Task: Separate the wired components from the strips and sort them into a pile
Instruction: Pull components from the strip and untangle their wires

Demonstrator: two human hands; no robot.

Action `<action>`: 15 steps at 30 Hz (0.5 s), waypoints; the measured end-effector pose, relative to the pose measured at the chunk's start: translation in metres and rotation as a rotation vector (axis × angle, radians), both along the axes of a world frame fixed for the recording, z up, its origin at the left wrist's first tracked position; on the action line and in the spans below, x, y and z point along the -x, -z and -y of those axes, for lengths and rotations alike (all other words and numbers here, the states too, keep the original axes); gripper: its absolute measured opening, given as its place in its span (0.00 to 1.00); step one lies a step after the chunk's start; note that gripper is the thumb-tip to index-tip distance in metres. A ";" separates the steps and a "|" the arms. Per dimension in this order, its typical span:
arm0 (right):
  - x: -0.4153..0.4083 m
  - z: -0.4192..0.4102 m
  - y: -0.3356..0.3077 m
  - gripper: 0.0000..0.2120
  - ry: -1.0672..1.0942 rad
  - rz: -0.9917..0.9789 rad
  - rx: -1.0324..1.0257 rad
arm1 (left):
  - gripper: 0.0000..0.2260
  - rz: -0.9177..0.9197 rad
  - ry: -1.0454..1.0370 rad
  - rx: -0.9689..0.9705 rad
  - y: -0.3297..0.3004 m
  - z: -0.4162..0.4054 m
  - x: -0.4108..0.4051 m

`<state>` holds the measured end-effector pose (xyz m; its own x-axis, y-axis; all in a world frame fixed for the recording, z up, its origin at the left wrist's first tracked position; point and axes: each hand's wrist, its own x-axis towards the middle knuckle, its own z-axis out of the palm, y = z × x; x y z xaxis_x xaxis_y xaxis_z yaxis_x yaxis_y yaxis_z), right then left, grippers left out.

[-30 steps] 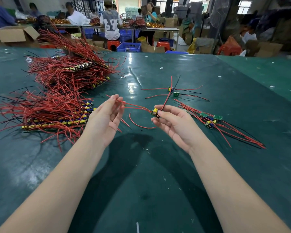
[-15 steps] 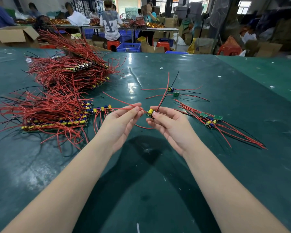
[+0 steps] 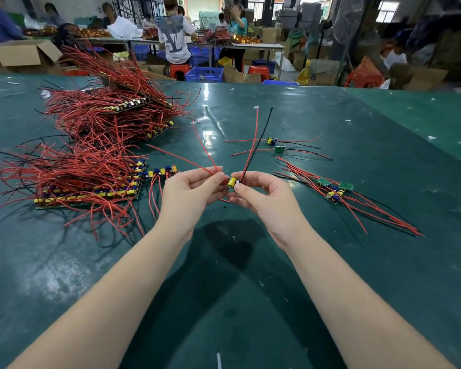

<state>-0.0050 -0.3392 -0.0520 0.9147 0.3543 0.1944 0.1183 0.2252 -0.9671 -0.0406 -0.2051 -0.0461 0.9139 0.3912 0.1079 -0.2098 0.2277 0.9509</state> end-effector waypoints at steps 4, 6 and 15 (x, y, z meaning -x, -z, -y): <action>0.001 -0.001 0.001 0.10 -0.010 -0.007 -0.011 | 0.04 -0.004 0.012 0.010 0.000 -0.001 0.000; 0.000 -0.001 0.001 0.11 -0.039 -0.046 -0.049 | 0.05 -0.013 0.018 0.030 0.000 -0.003 0.000; -0.001 -0.001 -0.001 0.08 -0.172 -0.255 -0.233 | 0.07 -0.011 0.092 0.217 -0.001 -0.009 -0.001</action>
<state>-0.0038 -0.3384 -0.0506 0.8751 0.4799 0.0621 -0.1779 0.4385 -0.8810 -0.0393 -0.1961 -0.0451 0.9475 0.3190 0.0199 -0.1682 0.4446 0.8798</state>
